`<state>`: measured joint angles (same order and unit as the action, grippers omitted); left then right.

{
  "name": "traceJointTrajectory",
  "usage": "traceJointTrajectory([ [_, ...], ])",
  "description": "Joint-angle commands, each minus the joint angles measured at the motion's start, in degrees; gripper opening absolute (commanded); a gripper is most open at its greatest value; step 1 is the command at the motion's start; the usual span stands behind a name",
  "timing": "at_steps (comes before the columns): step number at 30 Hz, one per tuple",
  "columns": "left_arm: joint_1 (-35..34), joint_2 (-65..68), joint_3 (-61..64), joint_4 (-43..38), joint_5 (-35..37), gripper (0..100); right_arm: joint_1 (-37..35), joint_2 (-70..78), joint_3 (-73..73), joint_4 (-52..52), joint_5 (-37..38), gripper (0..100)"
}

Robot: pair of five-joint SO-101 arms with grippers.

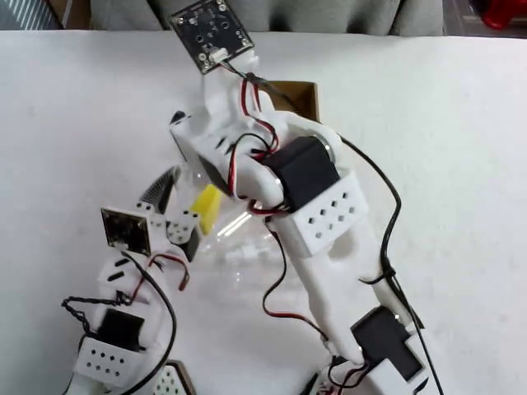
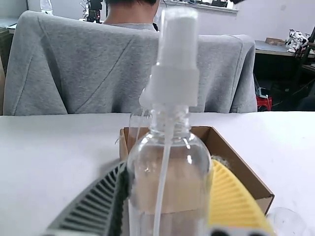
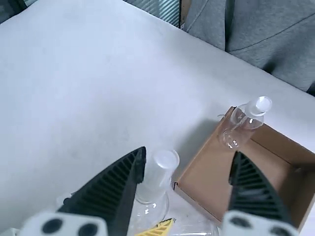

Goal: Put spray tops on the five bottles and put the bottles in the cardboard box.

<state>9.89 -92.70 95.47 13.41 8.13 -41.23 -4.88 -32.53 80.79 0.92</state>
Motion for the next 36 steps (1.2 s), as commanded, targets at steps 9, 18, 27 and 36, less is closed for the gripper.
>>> traceJointTrajectory([
  [9,0.66,-1.19,-0.79,-1.41,0.18,2,9.27,0.48,-2.55,-10.07,0.09,0.3],
  [18,0.57,-1.19,-0.79,-1.41,0.18,2,9.36,9.27,-3.08,-10.59,-5.10,1.9],
  [27,0.40,-1.19,-0.79,-1.67,0.18,2,3.91,8.66,-3.08,-5.14,-4.92,1.5],
  [36,0.40,-1.19,-0.79,-1.76,0.18,2,5.67,8.66,-3.08,-5.05,-4.66,1.5],
])
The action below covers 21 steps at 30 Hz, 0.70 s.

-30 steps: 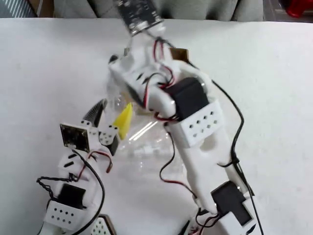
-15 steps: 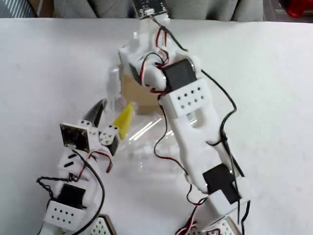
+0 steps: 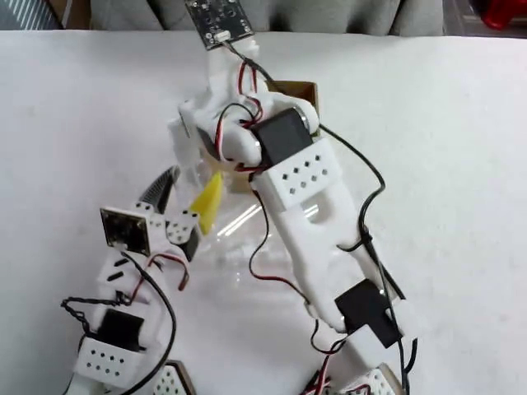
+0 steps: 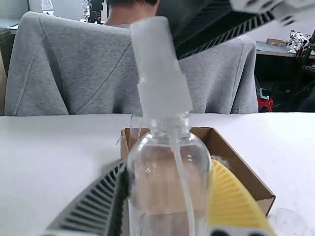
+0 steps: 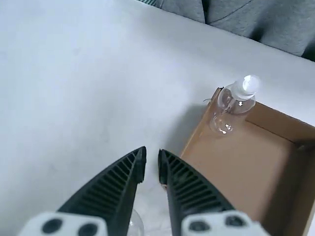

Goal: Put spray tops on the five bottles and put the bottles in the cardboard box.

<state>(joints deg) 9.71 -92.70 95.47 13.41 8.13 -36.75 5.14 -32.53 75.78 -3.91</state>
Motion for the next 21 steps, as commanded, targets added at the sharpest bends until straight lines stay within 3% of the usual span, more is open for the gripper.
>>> traceJointTrajectory([
  [1,0.57,-1.19,-0.79,-1.76,0.18,2,1.98,-1.36,-3.16,-0.13,0.18,1.5],
  [9,0.84,-1.19,-0.79,-1.76,0.18,2,6.46,-1.36,-7.38,2.59,0.26,1.5],
  [21,0.84,-1.10,-4.57,1.49,0.26,2,7.52,-1.19,-14.77,17.27,0.26,1.5],
])
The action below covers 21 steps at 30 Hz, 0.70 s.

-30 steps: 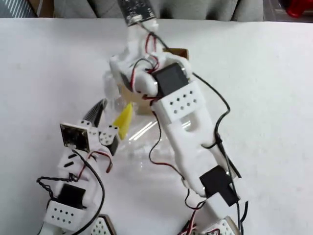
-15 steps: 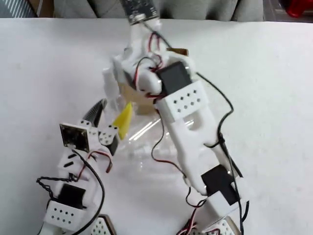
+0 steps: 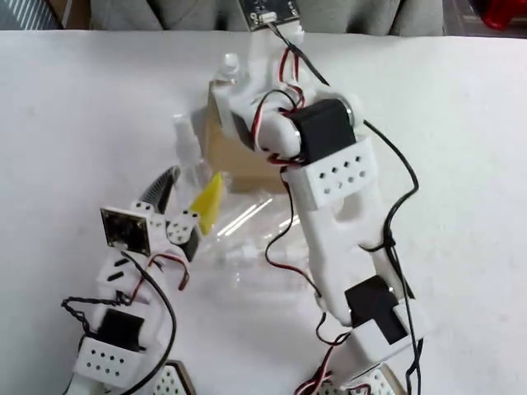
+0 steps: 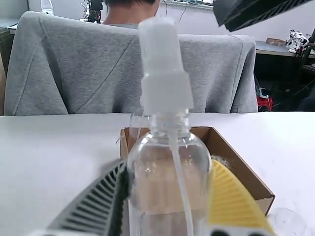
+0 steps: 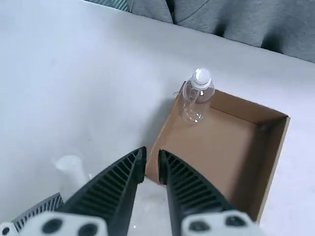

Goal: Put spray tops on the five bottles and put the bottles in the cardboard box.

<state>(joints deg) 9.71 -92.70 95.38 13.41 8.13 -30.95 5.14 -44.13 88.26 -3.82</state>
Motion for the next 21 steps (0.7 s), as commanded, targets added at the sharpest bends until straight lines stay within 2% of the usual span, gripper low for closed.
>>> traceJointTrajectory([
  [1,0.84,-1.10,-5.89,3.52,0.26,2,2.07,-0.92,-3.16,6.55,0.18,1.5],
  [3,0.84,-1.10,-8.79,6.68,0.26,2,3.30,-0.84,-3.16,9.36,0.62,1.5],
  [6,0.92,-1.10,-12.40,9.32,0.26,2,7.78,-2.77,1.14,10.68,5.36,1.5],
  [10,0.92,0.04,-15.56,10.81,0.18,2,12.79,-10.95,16.88,9.89,8.09,1.5],
  [13,0.92,5.93,-19.34,10.55,-2.46,2,14.73,-17.80,27.52,7.34,7.82,1.5],
  [18,0.92,21.14,-27.69,3.96,-3.25,2,14.90,-27.82,44.22,0.13,8.18,1.8],
  [21,2.24,29.49,-31.12,-1.41,-2.11,2,14.81,-33.45,54.68,-7.69,8.18,1.8],
])
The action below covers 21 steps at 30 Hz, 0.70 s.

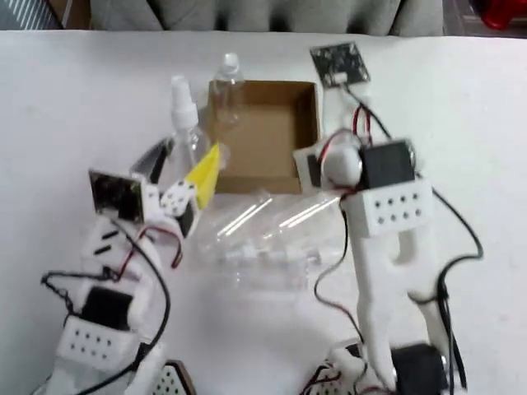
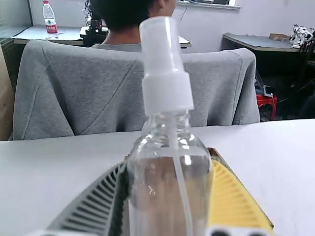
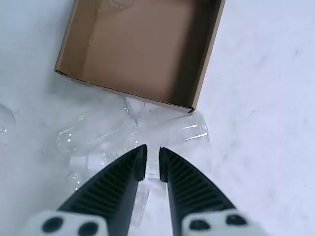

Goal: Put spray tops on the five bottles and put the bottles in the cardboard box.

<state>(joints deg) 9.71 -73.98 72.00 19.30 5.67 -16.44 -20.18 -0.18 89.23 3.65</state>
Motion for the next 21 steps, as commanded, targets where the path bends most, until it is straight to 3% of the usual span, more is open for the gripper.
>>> traceJointTrajectory([
  [1,2.77,13.14,-8.26,-8.97,1.76,2,0.31,-9.98,14.95,-12.18,0.35,1.8],
  [6,4.35,21.49,-8.09,-16.44,11.08,2,-2.77,-19.65,37.19,-32.75,-4.22,1.6],
  [9,3.91,24.31,-8.18,-18.73,10.99,2,-4.62,-27.12,47.21,-42.07,-7.91,1.6],
  [21,3.82,28.79,-7.38,-27.08,10.90,2,-14.55,-57.89,70.24,-55.08,-9.05,1.6],
])
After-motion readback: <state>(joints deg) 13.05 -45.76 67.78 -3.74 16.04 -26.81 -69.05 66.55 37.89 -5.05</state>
